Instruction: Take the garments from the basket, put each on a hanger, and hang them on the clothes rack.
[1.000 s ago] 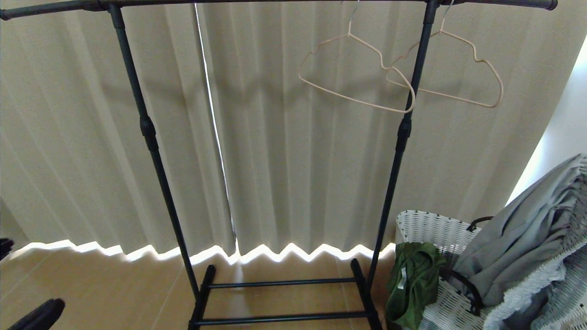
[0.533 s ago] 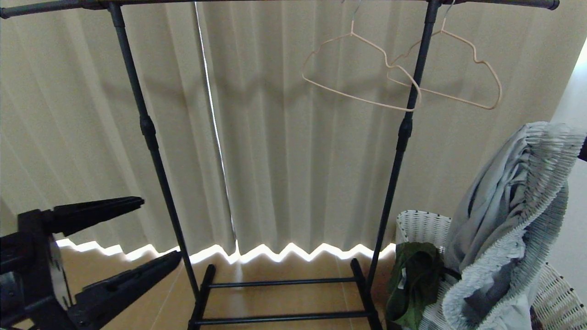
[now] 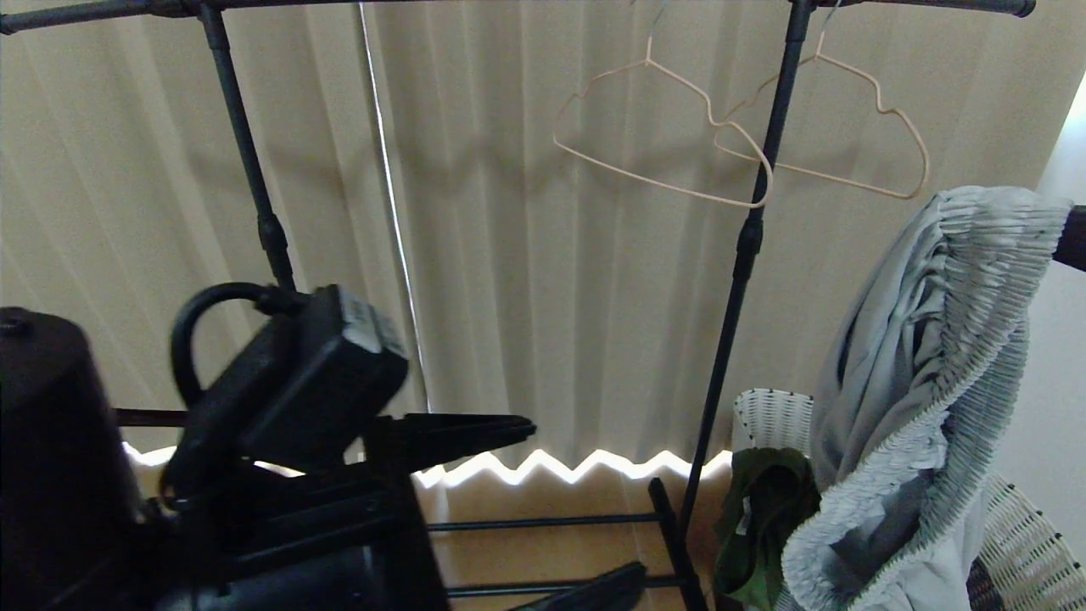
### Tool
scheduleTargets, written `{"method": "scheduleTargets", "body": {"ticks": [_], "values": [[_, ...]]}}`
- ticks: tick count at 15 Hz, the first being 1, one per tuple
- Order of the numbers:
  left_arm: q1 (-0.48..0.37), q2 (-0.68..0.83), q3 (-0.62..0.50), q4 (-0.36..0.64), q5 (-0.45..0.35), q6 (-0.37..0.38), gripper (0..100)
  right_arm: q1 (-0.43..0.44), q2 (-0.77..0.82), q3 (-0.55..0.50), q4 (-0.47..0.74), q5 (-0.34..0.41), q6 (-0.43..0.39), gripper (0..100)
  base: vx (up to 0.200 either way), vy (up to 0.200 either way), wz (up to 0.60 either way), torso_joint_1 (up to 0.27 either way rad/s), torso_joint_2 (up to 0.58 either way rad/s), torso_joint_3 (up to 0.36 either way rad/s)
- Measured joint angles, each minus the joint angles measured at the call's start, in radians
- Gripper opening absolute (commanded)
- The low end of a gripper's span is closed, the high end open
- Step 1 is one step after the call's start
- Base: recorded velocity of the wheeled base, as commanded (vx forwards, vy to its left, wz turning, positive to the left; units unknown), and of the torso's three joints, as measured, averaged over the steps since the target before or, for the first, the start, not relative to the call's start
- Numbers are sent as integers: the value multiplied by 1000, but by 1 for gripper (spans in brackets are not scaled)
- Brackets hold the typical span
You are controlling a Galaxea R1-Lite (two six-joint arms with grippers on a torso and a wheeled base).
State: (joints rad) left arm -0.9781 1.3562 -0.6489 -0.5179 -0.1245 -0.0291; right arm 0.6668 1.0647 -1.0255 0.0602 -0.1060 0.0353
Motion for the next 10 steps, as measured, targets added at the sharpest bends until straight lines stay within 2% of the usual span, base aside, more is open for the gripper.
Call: {"method": "scheduleTargets", "body": {"ticks": [2, 5, 7, 10], "values": [[-63, 104, -48, -63, 23, -32, 100, 11, 2, -6, 0, 0, 3, 0, 0, 0, 0, 0, 0, 0], [-141, 281, -186, -137, 97, -119, 100, 29, -9, -16, -6, 0, 18, 0, 0, 0, 0, 0, 0, 0], [-161, 383, -265, -147, 155, -152, 100, 31, -22, -16, -5, 0, 19, 0, 0, 0, 0, 0, 0, 0], [-168, 496, -327, -150, 202, -220, 100, 32, -43, -13, -5, 0, 18, 0, 0, 0, 0, 0, 0, 0]]}}
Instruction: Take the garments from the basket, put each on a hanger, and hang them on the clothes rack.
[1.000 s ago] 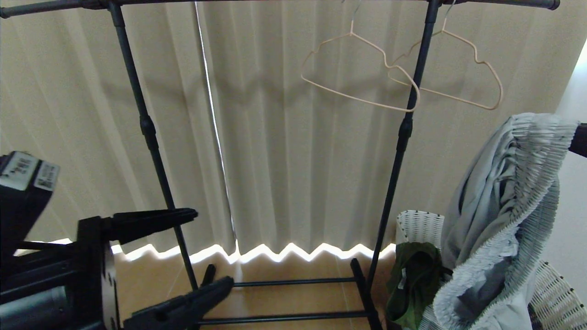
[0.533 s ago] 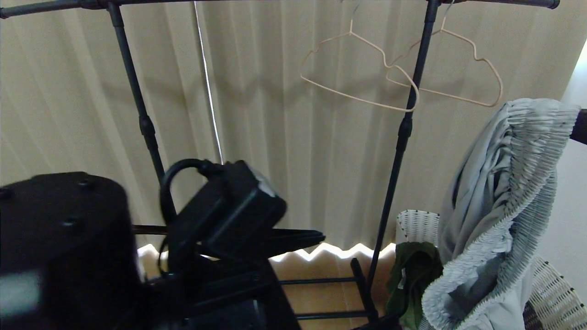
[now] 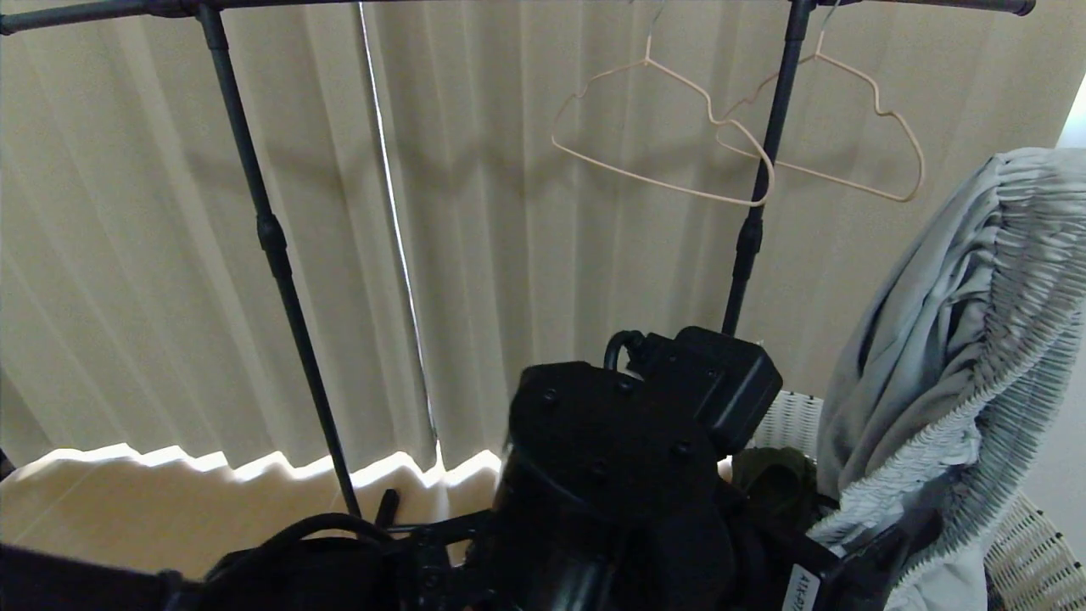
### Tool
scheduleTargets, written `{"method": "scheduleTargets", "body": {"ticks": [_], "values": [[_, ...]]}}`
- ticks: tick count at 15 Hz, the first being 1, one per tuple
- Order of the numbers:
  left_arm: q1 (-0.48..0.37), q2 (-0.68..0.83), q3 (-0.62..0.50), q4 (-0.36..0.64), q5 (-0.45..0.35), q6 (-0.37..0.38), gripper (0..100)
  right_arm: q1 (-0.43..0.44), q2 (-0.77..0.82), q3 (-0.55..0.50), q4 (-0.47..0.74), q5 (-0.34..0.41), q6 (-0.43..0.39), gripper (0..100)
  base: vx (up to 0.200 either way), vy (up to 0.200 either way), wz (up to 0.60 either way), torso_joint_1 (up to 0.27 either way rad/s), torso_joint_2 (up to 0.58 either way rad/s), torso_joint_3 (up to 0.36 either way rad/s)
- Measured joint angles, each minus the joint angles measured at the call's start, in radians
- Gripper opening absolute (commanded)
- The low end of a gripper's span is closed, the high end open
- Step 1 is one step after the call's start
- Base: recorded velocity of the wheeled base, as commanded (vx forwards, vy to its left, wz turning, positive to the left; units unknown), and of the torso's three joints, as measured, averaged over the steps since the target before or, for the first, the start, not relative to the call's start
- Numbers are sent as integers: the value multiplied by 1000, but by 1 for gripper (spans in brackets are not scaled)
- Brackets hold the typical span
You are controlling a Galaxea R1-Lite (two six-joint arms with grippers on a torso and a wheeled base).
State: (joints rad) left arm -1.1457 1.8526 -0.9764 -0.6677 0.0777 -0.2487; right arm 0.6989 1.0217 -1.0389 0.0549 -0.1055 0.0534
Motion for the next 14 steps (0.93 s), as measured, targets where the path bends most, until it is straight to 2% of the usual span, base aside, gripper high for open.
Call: {"method": "scheduleTargets", "body": {"ticks": [5, 9, 10, 12, 14], "values": [[25, 119, -40, 4, 56, -32, 100, 0, -16, -4, -1, 0, 0, 0, 0, 0, 0, 0, 0, 0], [32, 146, 9, 5, 95, -29, 100, 0, -20, -7, 0, -1, -1, 0, 0, 0, 0, 0, 0, 0], [32, 147, 23, 4, 97, -29, 0, 0, -19, -9, 1, 0, -1, 0, 0, 0, 0, 0, 0, 0], [32, 143, 39, -3, 100, -26, 0, 0, -16, -14, 1, -2, -1, 0, 0, 0, 0, 0, 0, 0], [28, 130, 50, -6, 146, -21, 0, 0, -13, -15, 2, -2, -1, 0, 0, 0, 0, 0, 0, 0]]}}
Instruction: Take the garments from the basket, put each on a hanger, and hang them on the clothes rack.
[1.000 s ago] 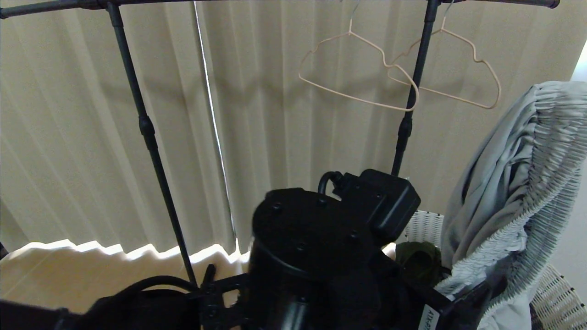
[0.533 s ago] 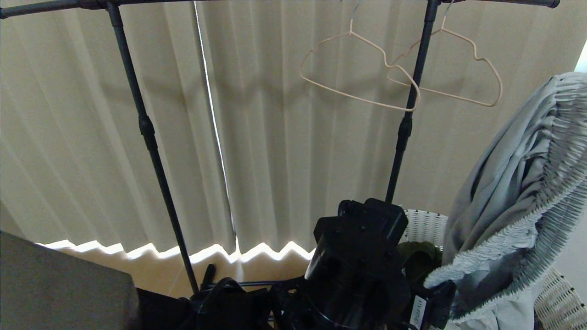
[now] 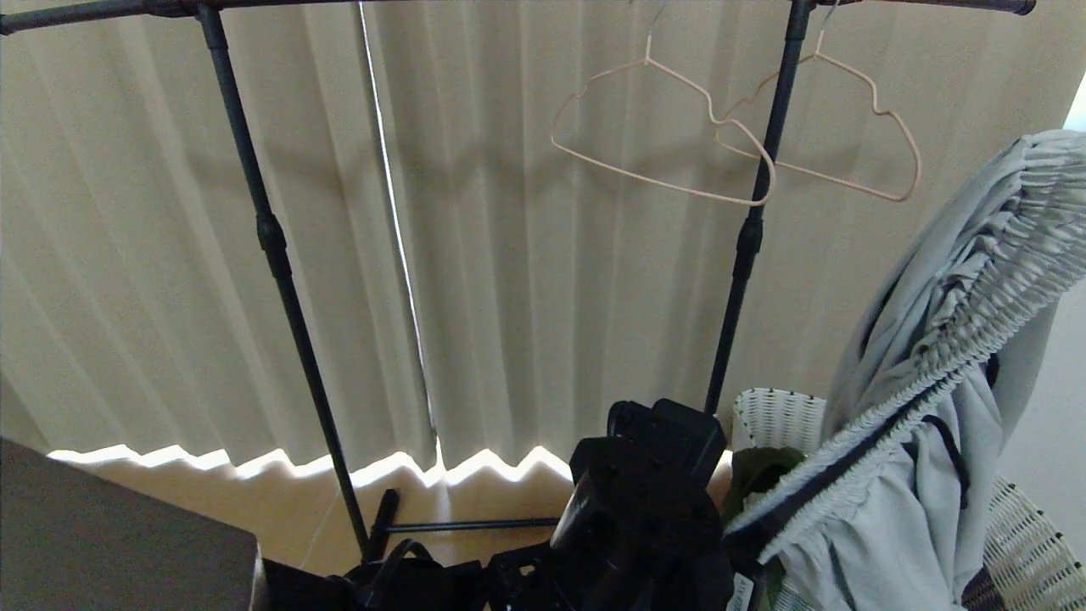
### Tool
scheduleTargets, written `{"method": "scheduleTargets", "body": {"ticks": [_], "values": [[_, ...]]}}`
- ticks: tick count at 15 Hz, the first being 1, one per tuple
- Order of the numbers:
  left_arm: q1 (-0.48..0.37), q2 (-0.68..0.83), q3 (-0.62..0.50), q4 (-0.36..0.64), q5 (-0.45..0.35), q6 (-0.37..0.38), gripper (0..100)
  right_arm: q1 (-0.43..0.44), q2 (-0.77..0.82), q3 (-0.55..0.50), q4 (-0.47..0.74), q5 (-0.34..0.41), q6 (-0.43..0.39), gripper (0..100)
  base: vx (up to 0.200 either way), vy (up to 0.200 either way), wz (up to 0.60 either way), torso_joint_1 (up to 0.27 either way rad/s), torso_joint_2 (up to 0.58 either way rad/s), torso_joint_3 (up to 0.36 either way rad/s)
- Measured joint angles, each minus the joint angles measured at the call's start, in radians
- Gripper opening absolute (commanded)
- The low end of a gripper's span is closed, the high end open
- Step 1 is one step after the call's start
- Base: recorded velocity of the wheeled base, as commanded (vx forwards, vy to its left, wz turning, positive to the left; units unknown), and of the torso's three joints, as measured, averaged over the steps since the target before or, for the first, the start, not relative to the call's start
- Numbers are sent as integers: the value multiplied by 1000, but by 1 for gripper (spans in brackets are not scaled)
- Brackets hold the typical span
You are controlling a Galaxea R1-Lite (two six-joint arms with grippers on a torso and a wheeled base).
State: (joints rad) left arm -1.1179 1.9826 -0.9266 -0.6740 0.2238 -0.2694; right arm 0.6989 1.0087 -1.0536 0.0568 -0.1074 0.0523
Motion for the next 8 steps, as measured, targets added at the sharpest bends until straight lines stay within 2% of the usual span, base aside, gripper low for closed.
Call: {"method": "scheduleTargets", "body": {"ticks": [2, 3, 6, 8], "values": [[-11, -23, 27, 1, 111, 5, 0, -1, 9, 2, 0, 0, 1, 0, 0, 0, 0, 0, 0, 0], [-17, -48, 48, 3, 127, 3, 0, -1, 18, 2, -3, 1, 0, 0, 0, 0, 0, 0, 0, 0], [-12, -198, 113, 21, 99, -1, 0, 0, 63, 0, -16, 1, 1, 0, 0, 0, 0, 0, 0, 0], [18, -336, 143, 94, 62, 4, 0, 10, 100, 1, -65, 1, 1, 0, 0, 0, 0, 0, 0, 0]]}}
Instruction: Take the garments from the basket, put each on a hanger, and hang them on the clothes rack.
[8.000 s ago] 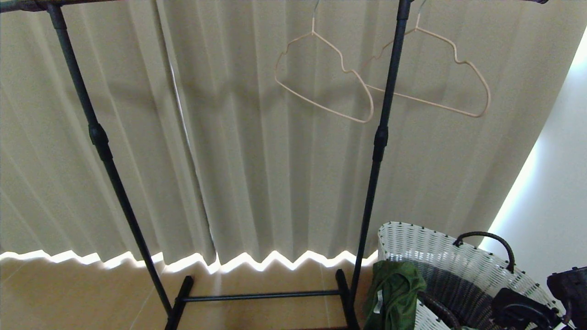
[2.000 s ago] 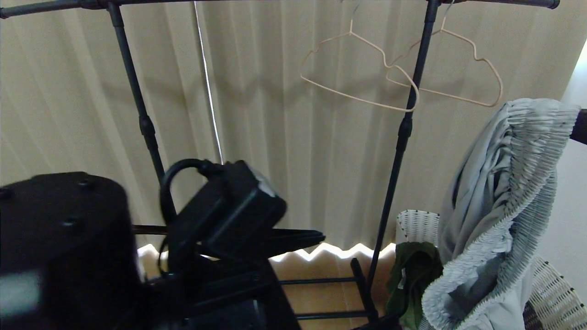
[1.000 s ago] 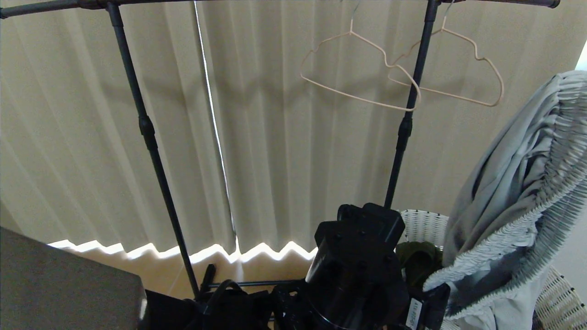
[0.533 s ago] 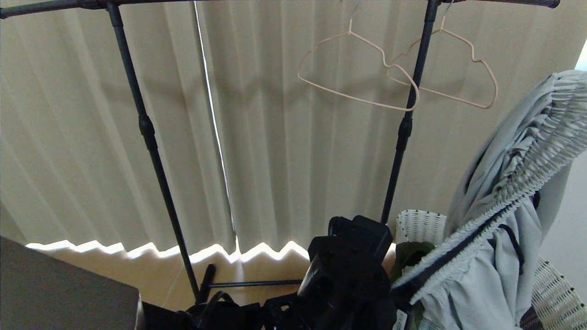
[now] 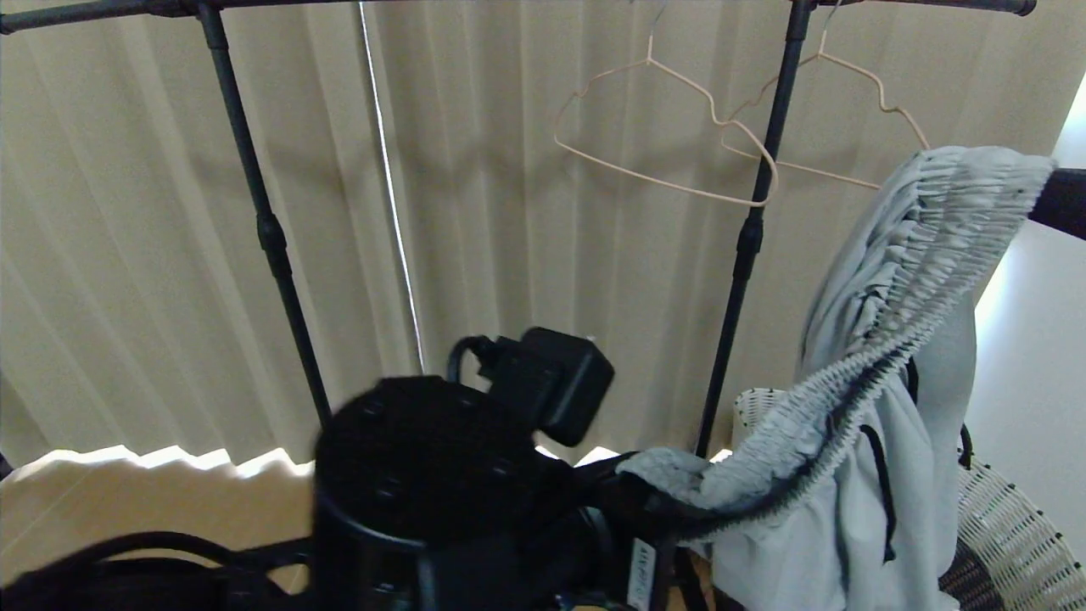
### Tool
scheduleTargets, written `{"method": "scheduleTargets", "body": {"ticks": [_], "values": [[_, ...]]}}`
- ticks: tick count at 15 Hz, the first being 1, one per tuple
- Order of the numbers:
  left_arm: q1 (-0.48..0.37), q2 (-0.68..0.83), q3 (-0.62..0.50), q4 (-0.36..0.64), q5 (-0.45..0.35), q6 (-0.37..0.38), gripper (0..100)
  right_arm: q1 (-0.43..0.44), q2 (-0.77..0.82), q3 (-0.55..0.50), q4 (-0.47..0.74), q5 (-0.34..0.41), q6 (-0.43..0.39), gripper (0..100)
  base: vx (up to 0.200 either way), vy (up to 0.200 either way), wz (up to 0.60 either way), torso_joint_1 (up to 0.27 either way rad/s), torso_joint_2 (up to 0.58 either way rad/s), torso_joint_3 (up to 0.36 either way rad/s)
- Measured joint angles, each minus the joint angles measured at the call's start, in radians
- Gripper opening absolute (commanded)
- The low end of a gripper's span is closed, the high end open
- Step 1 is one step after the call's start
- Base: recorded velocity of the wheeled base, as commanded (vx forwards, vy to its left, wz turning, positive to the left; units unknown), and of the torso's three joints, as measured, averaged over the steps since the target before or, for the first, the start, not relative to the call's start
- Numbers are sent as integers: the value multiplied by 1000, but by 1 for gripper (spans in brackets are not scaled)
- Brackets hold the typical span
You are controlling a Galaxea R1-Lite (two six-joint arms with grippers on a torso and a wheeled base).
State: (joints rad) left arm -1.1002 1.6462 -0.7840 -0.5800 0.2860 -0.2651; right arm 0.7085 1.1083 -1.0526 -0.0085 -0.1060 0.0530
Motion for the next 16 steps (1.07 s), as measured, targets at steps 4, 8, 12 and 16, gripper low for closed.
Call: {"method": "scheduleTargets", "body": {"ticks": [4, 8, 12, 16], "values": [[137, -322, -14, 285, -211, 5, 0, 61, 71, -73, -41, 0, -1, 0, 0, 0, 0, 0, 0, 0], [372, -519, -190, 473, -359, 65, 0, 87, 146, -204, -89, -1, -1, 0, 0, 0, 0, 0, 0, 0], [460, -549, -359, 524, -367, 122, 0, 89, 199, -350, -86, -2, -3, 0, 0, 0, 0, 0, 0, 0], [470, -493, -411, 527, -363, 235, 0, 69, 229, -377, -89, -9, -4, 0, 0, 0, 0, 0, 0, 0]]}}
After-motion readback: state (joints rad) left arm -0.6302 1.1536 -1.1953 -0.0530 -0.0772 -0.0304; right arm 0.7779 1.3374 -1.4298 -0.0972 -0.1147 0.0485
